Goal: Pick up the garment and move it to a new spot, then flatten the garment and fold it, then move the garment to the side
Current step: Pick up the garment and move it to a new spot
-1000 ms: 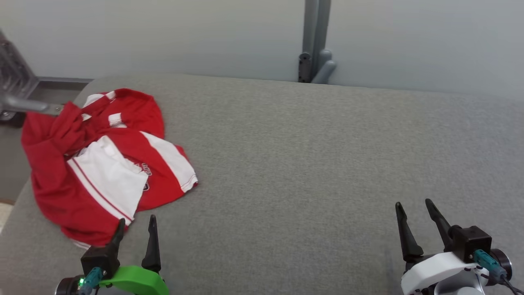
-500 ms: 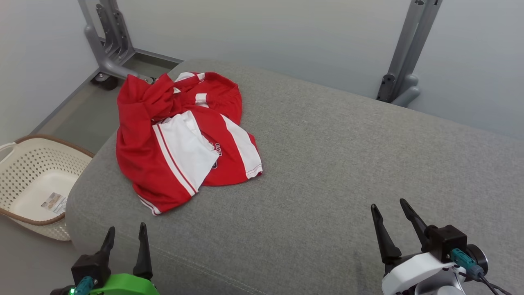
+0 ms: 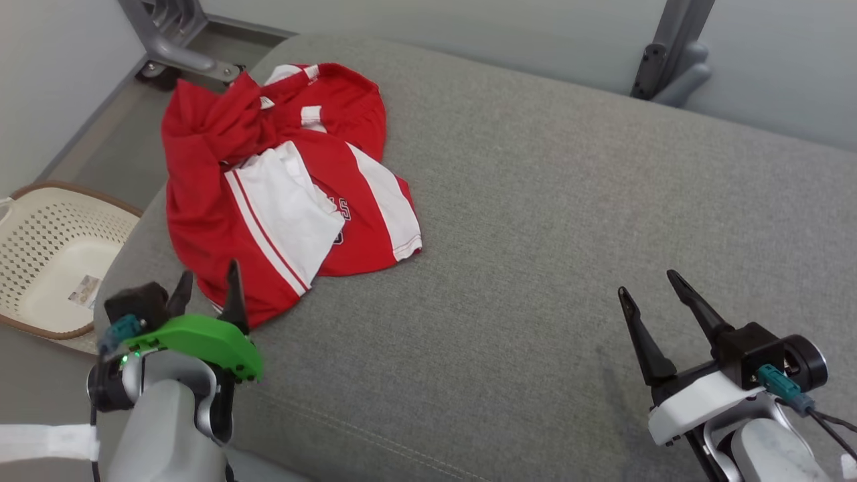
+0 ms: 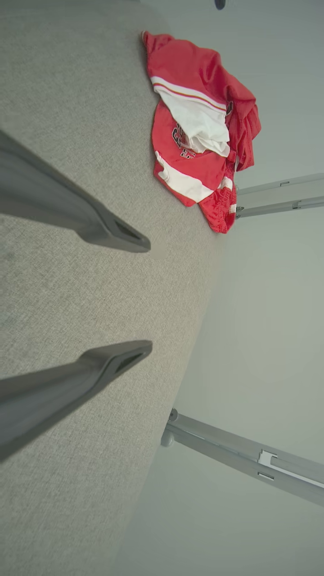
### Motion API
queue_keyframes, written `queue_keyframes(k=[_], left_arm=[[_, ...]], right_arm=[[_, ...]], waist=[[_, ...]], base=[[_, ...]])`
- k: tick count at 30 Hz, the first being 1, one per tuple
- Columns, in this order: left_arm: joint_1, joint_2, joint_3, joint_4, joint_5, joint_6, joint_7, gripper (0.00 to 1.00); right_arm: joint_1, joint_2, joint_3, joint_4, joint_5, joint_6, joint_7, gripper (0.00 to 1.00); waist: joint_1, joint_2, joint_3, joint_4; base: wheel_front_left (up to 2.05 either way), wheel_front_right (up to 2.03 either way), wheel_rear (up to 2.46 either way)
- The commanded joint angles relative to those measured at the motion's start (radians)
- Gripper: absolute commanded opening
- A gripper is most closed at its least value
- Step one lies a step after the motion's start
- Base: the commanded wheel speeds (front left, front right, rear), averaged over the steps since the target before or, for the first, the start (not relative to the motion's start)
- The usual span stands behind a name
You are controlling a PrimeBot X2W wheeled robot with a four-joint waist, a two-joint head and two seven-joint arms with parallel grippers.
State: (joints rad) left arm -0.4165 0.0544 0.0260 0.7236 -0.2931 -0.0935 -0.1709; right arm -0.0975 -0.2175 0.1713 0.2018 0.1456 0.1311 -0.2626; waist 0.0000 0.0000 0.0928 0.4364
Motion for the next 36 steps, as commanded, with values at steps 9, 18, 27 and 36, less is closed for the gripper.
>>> queue_keyframes(k=[9,18,27,36], left_arm=[[-0.205,0.014,0.069,0.306,-0.072,0.083,0.022,1.00],[-0.265,0.039,0.057,0.478,-0.074,0.073,-0.005,0.00],[-0.279,0.068,0.051,0.513,-0.086,0.029,-0.037,0.00],[-0.370,0.115,0.021,0.293,-0.064,-0.015,-0.092,0.00]], right_arm=[[-0.042,-0.039,0.010,-0.027,0.011,-0.001,-0.003,1.00],[-0.038,-0.023,-0.006,-0.014,0.019,-0.001,-0.003,1.00],[-0.024,0.002,-0.004,0.000,0.019,-0.001,-0.003,1.00],[0.004,0.038,-0.021,0.005,0.027,-0.001,-0.003,1.00]], waist=[[0.0000,0.0000,0.213,-0.126],[0.0000,0.0000,0.182,-0.139],[0.0000,0.0000,0.129,-0.132],[0.0000,0.0000,0.053,-0.157]], base=[[0.00,0.00,0.00],[0.00,0.00,0.00],[0.00,0.00,0.00],[0.00,0.00,0.00]])
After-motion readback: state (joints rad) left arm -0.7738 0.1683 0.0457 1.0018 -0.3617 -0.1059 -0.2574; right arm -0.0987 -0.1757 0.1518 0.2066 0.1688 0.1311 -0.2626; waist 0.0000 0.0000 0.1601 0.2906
